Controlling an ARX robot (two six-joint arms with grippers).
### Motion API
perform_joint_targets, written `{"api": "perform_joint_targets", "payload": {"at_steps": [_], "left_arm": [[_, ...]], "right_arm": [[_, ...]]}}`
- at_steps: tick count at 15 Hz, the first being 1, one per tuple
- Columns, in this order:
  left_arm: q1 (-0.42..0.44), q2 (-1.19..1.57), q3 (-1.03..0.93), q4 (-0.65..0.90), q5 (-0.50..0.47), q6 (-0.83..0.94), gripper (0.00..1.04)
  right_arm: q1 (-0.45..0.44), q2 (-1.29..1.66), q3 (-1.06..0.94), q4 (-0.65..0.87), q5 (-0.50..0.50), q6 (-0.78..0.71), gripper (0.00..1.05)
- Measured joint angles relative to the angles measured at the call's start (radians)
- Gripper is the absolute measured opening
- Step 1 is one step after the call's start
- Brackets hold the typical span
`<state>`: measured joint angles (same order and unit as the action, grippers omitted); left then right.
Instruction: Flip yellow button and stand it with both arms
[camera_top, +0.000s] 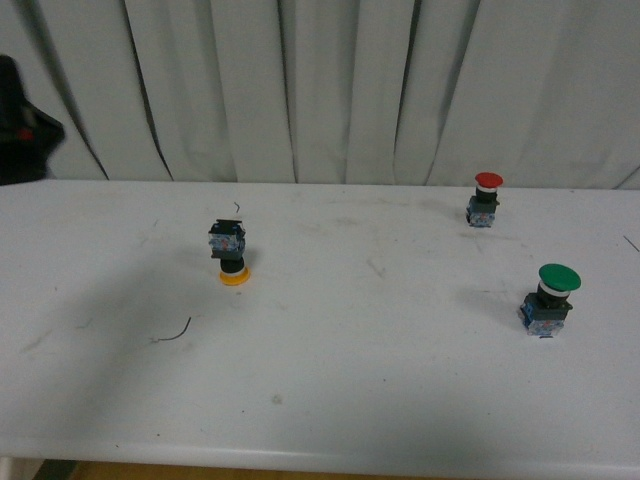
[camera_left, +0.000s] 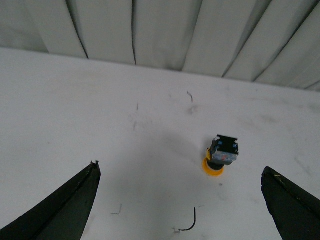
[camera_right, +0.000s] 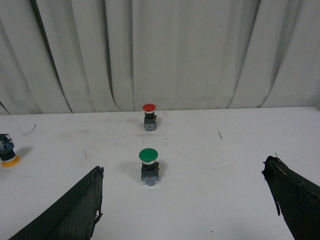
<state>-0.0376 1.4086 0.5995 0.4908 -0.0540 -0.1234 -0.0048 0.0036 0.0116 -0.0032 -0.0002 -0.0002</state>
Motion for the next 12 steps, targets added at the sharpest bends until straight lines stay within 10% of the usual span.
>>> {"api": "perform_joint_targets", "payload": {"at_steps": [5, 12], "left_arm": [[-0.059, 0.492, 0.514, -0.245, 0.082, 0.007, 0.98], [-0.138, 0.664, 0.696, -0.418, 0.198, 0.125, 0.98]], "right_arm": [[0.0, 0.0, 0.0, 0.0, 0.0, 0.0, 0.98], [0.0, 0.0, 0.0, 0.0, 0.0, 0.0, 0.98]]}}
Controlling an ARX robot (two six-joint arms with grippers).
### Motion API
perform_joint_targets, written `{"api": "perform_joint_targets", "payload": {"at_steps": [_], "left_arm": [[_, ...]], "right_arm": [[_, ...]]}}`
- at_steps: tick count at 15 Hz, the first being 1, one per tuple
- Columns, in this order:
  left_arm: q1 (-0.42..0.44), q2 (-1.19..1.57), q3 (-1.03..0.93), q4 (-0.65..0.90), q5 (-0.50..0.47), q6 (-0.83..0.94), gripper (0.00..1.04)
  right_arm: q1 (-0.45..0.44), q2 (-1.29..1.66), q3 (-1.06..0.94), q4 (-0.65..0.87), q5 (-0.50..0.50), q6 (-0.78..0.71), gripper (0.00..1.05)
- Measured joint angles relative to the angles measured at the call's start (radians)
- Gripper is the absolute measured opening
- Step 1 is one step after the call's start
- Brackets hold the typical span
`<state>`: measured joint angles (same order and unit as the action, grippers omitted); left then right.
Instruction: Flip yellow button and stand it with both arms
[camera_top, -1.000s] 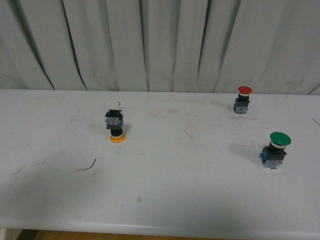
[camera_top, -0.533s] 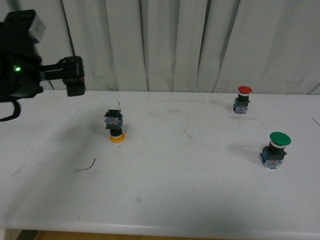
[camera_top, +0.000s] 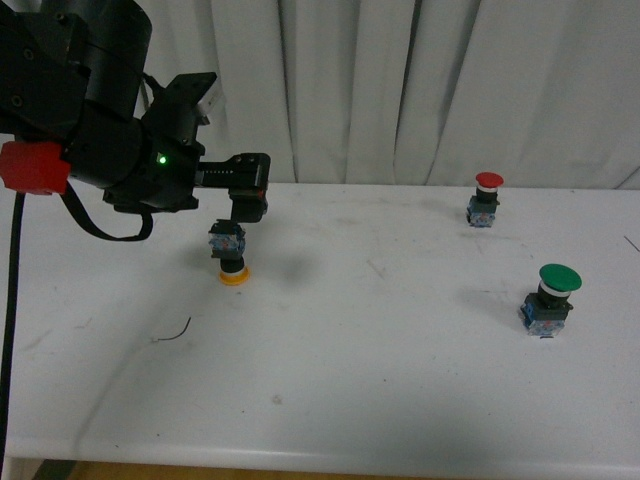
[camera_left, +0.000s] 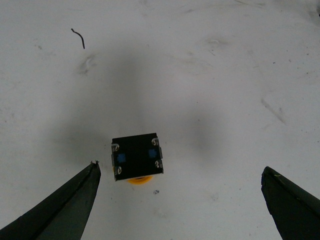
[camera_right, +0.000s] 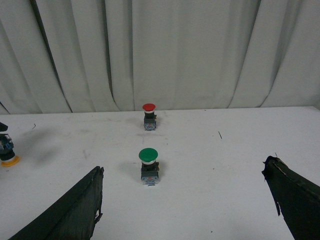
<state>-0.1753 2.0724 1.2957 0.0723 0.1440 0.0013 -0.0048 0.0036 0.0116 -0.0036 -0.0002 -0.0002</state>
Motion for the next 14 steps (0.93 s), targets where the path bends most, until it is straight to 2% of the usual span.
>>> {"api": "perform_joint_targets", "payload": {"at_steps": [3, 14], "left_arm": [[0.008, 0.1, 0.123, -0.058, -0.063, 0.005, 0.98], [0.018, 0.194, 0.171, -0.061, -0.054, -0.028, 0.98]], "right_arm": [[0.0, 0.0, 0.0, 0.0, 0.0, 0.0, 0.98], [0.0, 0.0, 0.0, 0.0, 0.0, 0.0, 0.98]]}}
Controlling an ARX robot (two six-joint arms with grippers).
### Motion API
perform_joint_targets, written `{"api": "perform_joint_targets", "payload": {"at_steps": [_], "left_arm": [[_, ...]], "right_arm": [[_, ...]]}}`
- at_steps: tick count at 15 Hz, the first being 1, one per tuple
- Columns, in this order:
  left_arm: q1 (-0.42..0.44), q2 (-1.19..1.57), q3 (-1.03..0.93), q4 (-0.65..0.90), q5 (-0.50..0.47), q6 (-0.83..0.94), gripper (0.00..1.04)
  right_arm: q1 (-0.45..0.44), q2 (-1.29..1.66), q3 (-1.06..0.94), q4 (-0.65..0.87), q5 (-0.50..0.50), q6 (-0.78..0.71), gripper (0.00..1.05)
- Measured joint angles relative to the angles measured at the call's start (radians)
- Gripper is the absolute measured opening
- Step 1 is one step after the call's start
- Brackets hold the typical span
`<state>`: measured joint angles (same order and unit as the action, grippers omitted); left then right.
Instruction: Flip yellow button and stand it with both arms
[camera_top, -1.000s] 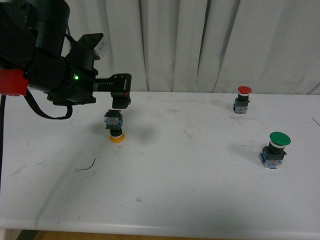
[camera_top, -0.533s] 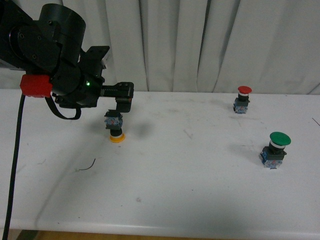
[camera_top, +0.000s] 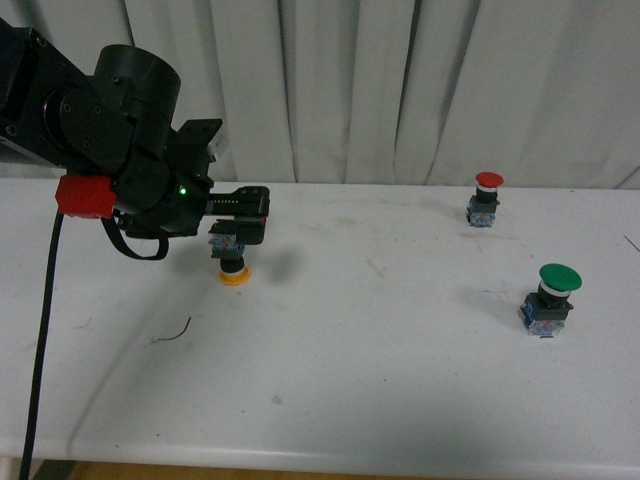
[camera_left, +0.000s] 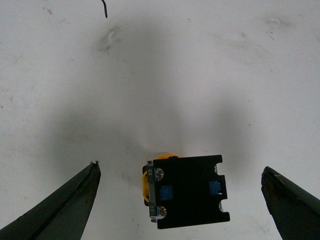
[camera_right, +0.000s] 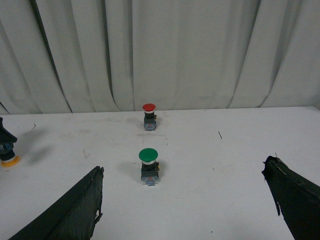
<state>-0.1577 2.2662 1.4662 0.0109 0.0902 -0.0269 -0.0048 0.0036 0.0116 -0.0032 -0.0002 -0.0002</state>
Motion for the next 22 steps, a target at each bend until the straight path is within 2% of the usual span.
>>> {"api": "perform_joint_targets", "payload": {"at_steps": [1, 2, 4, 6, 7, 10, 13, 18, 20, 22], "left_arm": [[-0.003, 0.0, 0.0, 0.006, 0.0, 0.001, 0.98], [-0.005, 0.0, 0.0, 0.004, 0.0, 0.006, 0.9], [-0.005, 0.003, 0.0, 0.0, 0.0, 0.009, 0.69], [-0.005, 0.006, 0.0, -0.002, -0.005, 0.009, 0.4], [-0.005, 0.006, 0.0, 0.002, -0.008, 0.009, 0.36], [-0.016, -0.074, -0.104, 0.072, 0.019, 0.01, 0.35], [-0.053, -0.372, -0.32, 0.205, 0.061, 0.005, 0.35], [-0.115, -0.768, -0.619, 0.249, 0.084, -0.054, 0.35], [-0.117, -0.921, -0.721, 0.263, 0.119, -0.126, 0.35], [-0.093, -0.986, -0.793, 0.382, 0.227, -0.241, 0.35]], "right_arm": [[0.0, 0.0, 0.0, 0.0, 0.0, 0.0, 0.98], [0.0, 0.0, 0.0, 0.0, 0.0, 0.0, 0.98], [0.0, 0.0, 0.0, 0.0, 0.0, 0.0, 0.98], [0.0, 0.0, 0.0, 0.0, 0.0, 0.0, 0.98], [0.0, 0.0, 0.0, 0.0, 0.0, 0.0, 0.98], [0.0, 0.0, 0.0, 0.0, 0.0, 0.0, 0.98], [0.0, 0.0, 0.0, 0.0, 0.0, 0.0, 0.98], [0.0, 0.0, 0.0, 0.0, 0.0, 0.0, 0.98], [0.0, 0.0, 0.0, 0.0, 0.0, 0.0, 0.98], [0.0, 0.0, 0.0, 0.0, 0.0, 0.0, 0.98]]}}
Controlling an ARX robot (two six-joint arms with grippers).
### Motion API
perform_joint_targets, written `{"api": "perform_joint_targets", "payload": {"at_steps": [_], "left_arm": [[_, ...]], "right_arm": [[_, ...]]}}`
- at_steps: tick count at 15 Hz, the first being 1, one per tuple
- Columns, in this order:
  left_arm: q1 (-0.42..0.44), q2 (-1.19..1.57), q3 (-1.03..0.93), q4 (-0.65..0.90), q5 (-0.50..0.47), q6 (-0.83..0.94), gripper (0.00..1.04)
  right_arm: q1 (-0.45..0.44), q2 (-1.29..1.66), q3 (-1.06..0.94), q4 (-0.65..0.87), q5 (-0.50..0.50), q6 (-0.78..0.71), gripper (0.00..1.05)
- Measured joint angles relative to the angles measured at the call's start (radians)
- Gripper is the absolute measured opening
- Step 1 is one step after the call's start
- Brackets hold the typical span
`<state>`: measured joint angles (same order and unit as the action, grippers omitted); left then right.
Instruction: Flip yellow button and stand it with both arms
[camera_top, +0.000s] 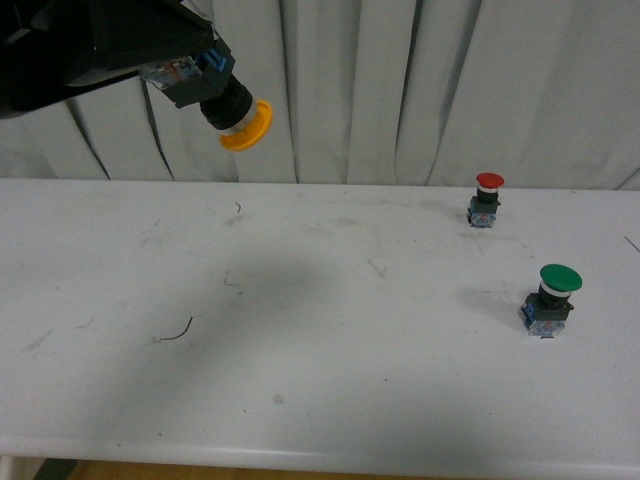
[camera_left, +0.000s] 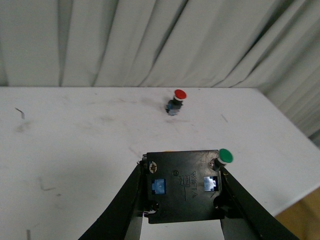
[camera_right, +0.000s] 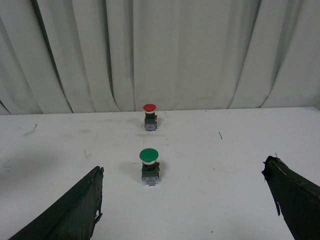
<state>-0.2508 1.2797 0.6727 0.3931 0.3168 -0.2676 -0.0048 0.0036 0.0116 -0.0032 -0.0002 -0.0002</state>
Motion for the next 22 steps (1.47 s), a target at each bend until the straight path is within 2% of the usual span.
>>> {"api": "perform_joint_targets", "payload": {"at_steps": [2, 3, 7, 9, 10, 21, 22], "left_arm": [[0.029, 0.059, -0.071, 0.155, 0.134, -0.168, 0.35], [0.038, 0.1, -0.085, 0.295, 0.193, -0.289, 0.35], [0.031, 0.246, -0.093, 0.702, 0.246, -0.663, 0.35], [0.007, 0.291, -0.133, 0.892, 0.2, -0.917, 0.35], [-0.023, 0.29, -0.168, 0.89, 0.211, -0.937, 0.35], [-0.076, 0.284, -0.2, 0.89, 0.214, -0.935, 0.35], [-0.082, 0.278, -0.2, 0.891, 0.209, -0.927, 0.35]], "right_arm": [[0.0, 0.0, 0.0, 0.0, 0.0, 0.0, 0.98], [0.0, 0.0, 0.0, 0.0, 0.0, 0.0, 0.98], [0.0, 0.0, 0.0, 0.0, 0.0, 0.0, 0.98], [0.0, 0.0, 0.0, 0.0, 0.0, 0.0, 0.98], [0.0, 0.0, 0.0, 0.0, 0.0, 0.0, 0.98], [0.0, 0.0, 0.0, 0.0, 0.0, 0.0, 0.98], [-0.118, 0.161, -0.003, 0.365, -0.287, 0.025, 0.98]]}}
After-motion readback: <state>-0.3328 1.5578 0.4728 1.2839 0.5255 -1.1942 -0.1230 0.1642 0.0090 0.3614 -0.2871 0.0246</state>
